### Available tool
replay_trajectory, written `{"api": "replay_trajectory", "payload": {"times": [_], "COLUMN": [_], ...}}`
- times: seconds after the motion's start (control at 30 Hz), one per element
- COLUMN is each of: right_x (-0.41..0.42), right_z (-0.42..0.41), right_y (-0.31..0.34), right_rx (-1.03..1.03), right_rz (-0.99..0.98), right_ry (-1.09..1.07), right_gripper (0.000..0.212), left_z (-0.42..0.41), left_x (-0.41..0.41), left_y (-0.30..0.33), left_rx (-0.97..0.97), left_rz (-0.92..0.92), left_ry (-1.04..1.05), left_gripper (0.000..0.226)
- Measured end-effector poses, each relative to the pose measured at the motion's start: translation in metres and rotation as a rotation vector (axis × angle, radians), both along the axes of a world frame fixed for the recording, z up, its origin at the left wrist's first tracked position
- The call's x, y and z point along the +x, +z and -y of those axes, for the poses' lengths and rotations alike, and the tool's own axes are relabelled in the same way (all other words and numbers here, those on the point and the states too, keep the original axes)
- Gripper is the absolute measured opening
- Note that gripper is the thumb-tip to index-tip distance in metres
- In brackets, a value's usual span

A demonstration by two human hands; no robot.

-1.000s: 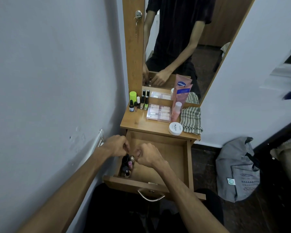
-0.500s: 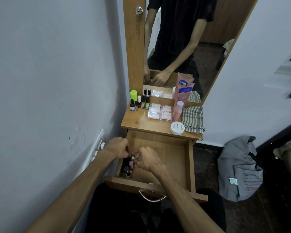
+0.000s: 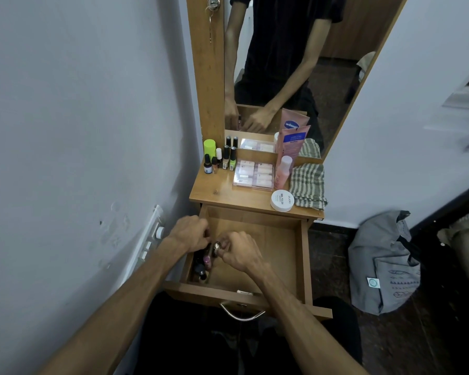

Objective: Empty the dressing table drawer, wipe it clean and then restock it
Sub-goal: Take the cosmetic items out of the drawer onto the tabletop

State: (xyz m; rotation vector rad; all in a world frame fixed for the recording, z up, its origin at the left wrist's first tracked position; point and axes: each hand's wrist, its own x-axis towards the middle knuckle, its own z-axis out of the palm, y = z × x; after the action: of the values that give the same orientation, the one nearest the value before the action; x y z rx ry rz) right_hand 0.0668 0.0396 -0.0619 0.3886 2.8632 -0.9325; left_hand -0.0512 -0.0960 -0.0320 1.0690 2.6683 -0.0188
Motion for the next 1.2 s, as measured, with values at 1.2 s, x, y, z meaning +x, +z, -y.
{"api": "replay_trajectory", "payload": {"times": [1.2], "right_x": [-0.016], "right_z": [-0.017], "right_y": [0.054], "right_rx": [-0.075], "right_rz": [-0.218], "right_ry": [-0.113], "right_gripper": [0.023], "left_z": [0.0], "left_x": [-0.016], "left_y": [0.059], "left_rx": [0.405], "left_rz": [0.24], "left_ry": [0.043], "left_gripper": [0.016]}}
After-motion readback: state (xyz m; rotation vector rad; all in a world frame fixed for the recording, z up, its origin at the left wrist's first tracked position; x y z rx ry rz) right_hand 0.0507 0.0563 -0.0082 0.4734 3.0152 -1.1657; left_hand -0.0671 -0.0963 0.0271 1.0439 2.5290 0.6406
